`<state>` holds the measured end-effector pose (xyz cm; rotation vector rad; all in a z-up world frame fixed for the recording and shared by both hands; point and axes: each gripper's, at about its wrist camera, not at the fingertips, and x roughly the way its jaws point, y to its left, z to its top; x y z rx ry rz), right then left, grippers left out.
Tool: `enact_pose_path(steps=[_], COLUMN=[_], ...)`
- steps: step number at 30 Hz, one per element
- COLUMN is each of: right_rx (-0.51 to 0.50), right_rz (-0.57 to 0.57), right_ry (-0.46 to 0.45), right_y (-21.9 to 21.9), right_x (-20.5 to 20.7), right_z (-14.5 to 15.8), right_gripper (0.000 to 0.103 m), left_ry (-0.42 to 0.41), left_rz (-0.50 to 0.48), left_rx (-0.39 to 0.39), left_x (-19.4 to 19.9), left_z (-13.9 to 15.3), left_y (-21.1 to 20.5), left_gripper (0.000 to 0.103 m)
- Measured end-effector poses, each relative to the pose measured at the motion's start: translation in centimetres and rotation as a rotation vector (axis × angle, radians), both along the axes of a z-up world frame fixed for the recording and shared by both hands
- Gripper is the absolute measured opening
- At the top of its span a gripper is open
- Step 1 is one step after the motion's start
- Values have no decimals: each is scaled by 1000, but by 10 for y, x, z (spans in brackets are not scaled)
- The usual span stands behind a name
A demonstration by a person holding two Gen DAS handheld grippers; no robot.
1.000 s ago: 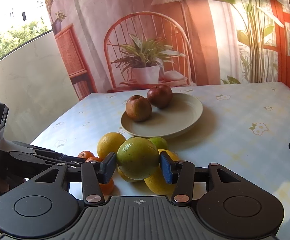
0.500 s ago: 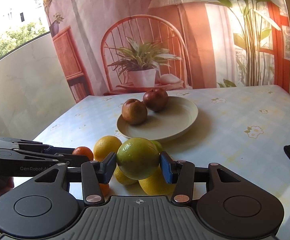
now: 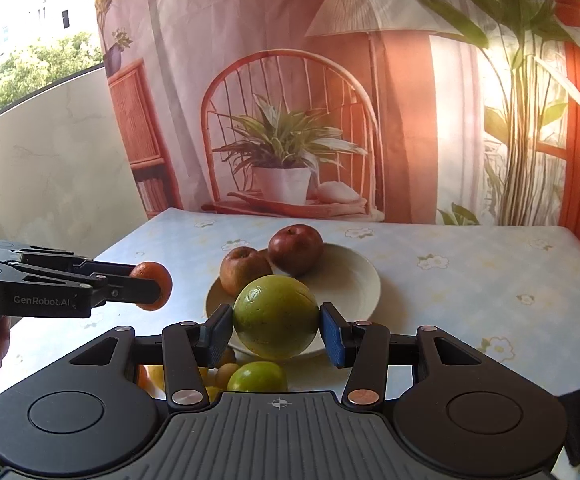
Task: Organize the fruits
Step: 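Carry the green citrus onto the plate and open the right tool while the left tool sets the mandarin there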
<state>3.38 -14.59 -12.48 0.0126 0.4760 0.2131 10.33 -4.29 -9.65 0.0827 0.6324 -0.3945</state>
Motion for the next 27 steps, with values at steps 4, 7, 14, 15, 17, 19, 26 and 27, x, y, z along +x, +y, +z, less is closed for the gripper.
enact_pose_path(steps=[4, 7, 14, 15, 17, 19, 26, 27], right_rx=[-87, -89, -125, -127, -130, -122, -125, -127], right_rz=[32, 47, 51, 54, 58, 53, 37, 40], right_ry=[22, 48, 102, 111, 124, 128, 158, 163], right_y=[-5, -14, -19, -19, -19, -20, -23, -22], right_x=[36, 65, 126, 134, 148, 159, 191, 194], right_z=[1, -3, -25, -30, -36, -39, -46, -48], right_gripper=[44, 44, 44, 44, 44, 44, 44, 44], left_ry=[70, 107, 175, 176, 169, 164, 154, 151], left_rz=[6, 9, 24, 21, 12, 2, 6, 7], left_rx=[-11, 8, 24, 34, 59, 72, 124, 122], left_x=[31, 51, 80, 82, 84, 85, 91, 91], left_z=[-14, -26, -48, -50, -53, -54, -60, -60], left_y=[-5, -9, -9, -10, -13, -15, -17, -16], left_gripper=[34, 34, 33, 34, 34, 34, 34, 34])
